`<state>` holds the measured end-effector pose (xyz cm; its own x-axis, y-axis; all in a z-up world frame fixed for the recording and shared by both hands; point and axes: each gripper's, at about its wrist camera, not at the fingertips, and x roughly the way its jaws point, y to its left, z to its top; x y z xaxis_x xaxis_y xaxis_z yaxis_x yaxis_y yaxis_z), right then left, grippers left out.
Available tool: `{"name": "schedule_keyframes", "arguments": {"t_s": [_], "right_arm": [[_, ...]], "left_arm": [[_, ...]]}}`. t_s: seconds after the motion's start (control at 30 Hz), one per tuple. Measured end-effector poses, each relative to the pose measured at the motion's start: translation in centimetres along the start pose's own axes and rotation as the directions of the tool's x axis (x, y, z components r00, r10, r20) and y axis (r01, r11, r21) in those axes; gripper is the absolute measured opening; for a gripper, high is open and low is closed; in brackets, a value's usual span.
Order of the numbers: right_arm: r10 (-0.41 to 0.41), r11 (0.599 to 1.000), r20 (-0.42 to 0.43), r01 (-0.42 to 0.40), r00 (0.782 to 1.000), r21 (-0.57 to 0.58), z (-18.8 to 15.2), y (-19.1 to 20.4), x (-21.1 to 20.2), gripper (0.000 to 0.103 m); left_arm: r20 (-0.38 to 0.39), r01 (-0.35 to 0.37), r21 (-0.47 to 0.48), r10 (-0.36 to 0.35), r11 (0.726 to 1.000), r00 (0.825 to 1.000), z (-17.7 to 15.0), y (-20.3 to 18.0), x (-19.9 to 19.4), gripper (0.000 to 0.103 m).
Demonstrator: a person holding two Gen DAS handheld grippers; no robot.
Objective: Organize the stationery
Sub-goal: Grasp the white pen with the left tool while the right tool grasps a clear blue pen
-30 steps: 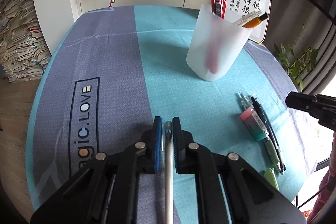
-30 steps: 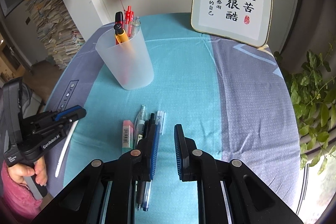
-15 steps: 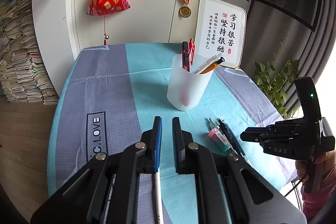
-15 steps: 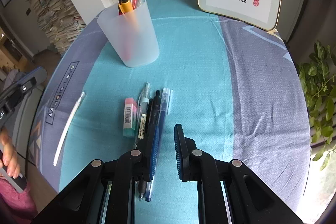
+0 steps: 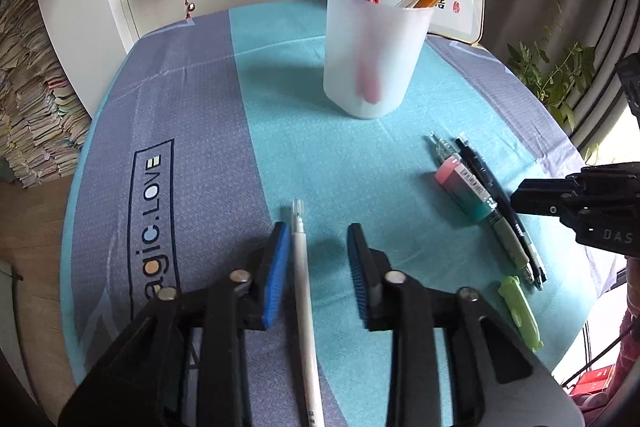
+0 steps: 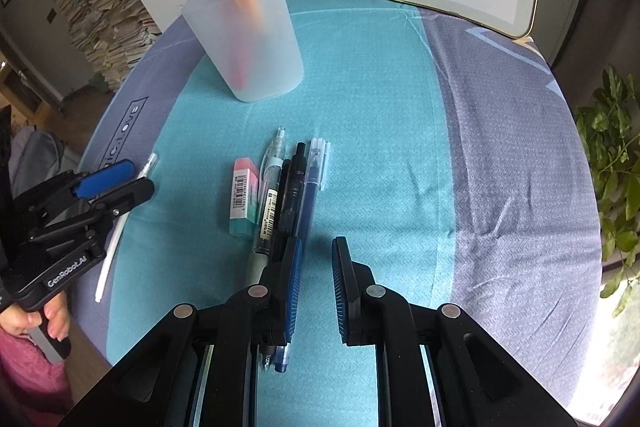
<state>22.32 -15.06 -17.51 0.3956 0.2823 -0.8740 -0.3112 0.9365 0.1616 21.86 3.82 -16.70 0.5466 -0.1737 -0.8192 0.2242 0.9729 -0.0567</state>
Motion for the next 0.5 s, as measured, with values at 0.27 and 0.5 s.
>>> {"name": "schedule_keyframes", "arguments": {"t_s": [0.27,0.5], "right_arm": [[0.011,1.0,-0.011,-0.011,1.0,0.003,0.4,0.2,0.7,0.019],[-0.06,0.998,-0.013,0.06,0.998,-0.019,2.1,1.1,1.7,0.022]], "left_arm": [[0.064,0.06,-0.028,-0.059,0.998,0.996,0.5,0.5,-2.7,0.005],[0.175,0.072,-0.003,-0.07,0.997,0.982,1.0,0.0,-6.9,0.005]]}}
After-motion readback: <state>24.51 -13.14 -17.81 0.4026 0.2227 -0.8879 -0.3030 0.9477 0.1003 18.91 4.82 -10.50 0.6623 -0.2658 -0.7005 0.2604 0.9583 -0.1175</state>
